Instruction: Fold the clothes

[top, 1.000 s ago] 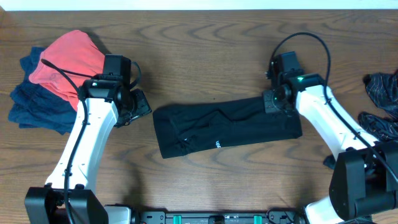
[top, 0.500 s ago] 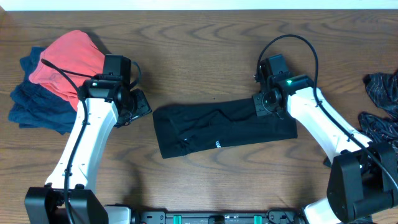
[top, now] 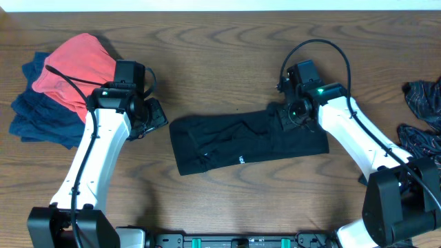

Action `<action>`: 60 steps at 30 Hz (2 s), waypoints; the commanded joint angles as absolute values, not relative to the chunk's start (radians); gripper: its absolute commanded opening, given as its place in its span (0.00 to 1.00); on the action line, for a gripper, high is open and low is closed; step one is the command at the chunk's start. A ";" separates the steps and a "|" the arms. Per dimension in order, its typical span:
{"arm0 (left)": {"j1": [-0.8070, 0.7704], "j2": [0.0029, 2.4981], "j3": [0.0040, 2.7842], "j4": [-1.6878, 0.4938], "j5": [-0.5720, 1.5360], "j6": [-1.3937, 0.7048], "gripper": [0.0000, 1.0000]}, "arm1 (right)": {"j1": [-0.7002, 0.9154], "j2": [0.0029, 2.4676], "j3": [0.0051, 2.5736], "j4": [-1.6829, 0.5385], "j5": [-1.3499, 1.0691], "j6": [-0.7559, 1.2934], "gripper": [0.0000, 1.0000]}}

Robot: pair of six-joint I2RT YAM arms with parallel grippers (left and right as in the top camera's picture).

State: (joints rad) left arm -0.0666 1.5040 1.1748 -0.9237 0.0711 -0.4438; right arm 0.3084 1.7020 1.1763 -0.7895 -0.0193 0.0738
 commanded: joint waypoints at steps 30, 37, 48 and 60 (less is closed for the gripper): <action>-0.062 1.510 1.182 -0.934 0.059 -0.438 0.62 | 0.442 1.837 1.154 -0.817 0.052 0.235 0.38; -0.062 1.510 1.182 -0.934 0.059 -0.438 0.62 | 0.447 1.851 1.148 -0.840 0.048 0.236 0.01; -0.062 1.510 1.182 -0.933 0.059 -0.438 0.62 | 0.446 1.851 1.148 -0.939 0.049 0.231 0.01; -0.063 1.510 1.182 -0.969 0.060 -0.438 0.68 | 0.446 1.850 1.153 -0.741 -0.095 0.220 0.34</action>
State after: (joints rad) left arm -0.0666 1.5040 1.1748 -0.9489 0.0708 -0.4438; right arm 0.4355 1.8446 1.1534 -0.7464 -0.0372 0.2264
